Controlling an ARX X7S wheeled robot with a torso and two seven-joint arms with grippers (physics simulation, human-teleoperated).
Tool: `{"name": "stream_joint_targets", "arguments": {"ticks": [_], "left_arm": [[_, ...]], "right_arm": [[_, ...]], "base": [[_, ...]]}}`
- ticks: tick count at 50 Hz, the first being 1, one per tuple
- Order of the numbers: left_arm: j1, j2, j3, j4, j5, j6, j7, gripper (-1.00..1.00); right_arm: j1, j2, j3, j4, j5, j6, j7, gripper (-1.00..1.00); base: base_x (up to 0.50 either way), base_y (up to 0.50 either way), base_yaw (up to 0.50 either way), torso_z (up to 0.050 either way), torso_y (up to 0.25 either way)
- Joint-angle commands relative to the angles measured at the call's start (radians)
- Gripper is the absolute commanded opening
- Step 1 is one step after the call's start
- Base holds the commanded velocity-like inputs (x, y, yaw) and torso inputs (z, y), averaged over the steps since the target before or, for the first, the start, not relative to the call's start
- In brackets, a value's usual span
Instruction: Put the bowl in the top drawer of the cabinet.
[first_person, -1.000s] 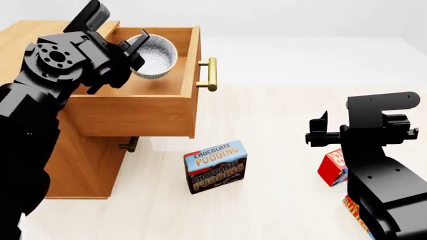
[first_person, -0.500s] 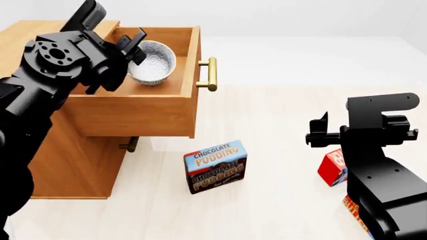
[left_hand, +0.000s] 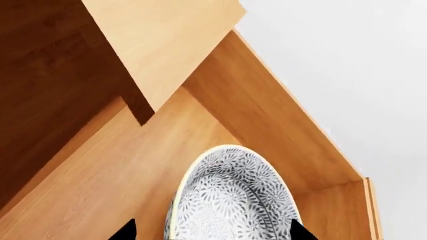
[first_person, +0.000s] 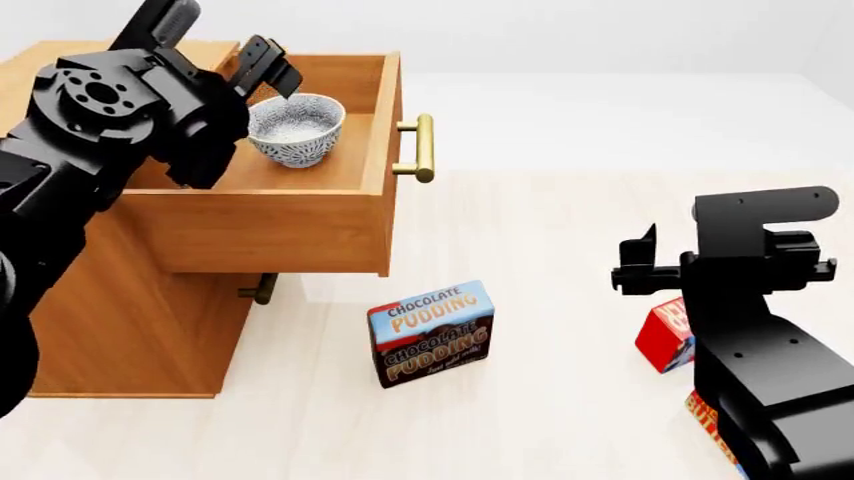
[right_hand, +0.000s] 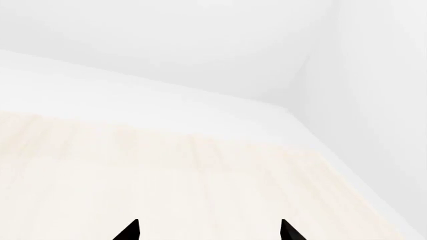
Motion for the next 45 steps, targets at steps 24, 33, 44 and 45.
{"name": "stream_joint_targets", "arguments": {"ticks": [24, 33, 44, 45], "left_arm": [[-0.22, -0.406, -0.035, 0.925, 0.171, 0.5, 0.065, 1.0], [-0.224, -0.475, -0.055, 1.057, 0.255, 0.571, 0.139, 1.0], [-0.207, -0.56, -0.049, 1.239, 0.389, 0.682, 0.168, 1.0], [-0.206, -0.569, -0.049, 1.258, 0.404, 0.694, 0.17, 1.0]], "right_arm": [[0.007, 0.012, 0.022, -0.111, 0.018, 0.064, 0.041, 1.0], [0.023, 0.012, 0.012, -0.216, 0.014, 0.109, 0.08, 1.0], [0.028, 0.021, 0.041, -0.383, 0.026, 0.162, 0.127, 1.0], [0.028, 0.022, 0.047, -0.396, 0.027, 0.168, 0.133, 1.0]], "base": [[0.0, 0.0, 0.0, 0.0, 0.001], [0.0, 0.0, 0.0, 0.0, 0.0], [0.0, 0.0, 0.0, 0.0, 0.0], [0.0, 0.0, 0.0, 0.0, 0.0]]}}
